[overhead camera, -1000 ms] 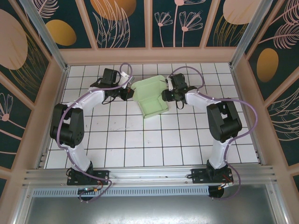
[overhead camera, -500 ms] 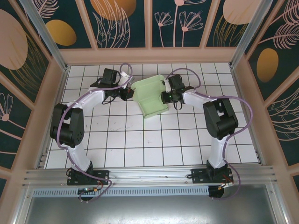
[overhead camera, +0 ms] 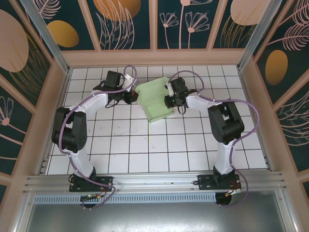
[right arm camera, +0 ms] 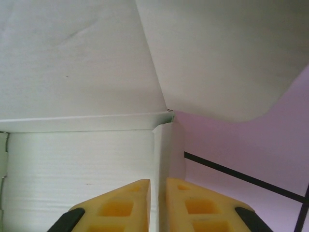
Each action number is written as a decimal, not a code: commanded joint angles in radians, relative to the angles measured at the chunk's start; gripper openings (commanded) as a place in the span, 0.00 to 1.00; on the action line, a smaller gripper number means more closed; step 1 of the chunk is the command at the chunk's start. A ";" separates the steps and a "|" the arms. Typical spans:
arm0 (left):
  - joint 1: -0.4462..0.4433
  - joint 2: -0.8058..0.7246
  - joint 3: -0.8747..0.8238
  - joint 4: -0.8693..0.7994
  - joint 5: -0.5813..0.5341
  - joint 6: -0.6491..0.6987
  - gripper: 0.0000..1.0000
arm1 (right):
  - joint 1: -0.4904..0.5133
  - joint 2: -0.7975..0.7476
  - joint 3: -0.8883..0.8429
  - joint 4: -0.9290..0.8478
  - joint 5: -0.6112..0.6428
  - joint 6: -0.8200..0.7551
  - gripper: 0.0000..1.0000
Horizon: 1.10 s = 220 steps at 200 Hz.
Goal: Fold the paper box
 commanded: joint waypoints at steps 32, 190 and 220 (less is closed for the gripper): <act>0.001 0.016 0.017 -0.024 0.016 0.019 0.00 | 0.028 0.084 0.014 -0.131 0.091 -0.039 0.10; 0.002 0.023 0.026 -0.021 0.006 -0.001 0.00 | 0.052 0.097 0.023 -0.155 0.178 -0.041 0.00; 0.003 0.025 0.027 -0.018 0.006 -0.003 0.00 | 0.089 0.169 0.063 -0.232 0.333 -0.021 0.00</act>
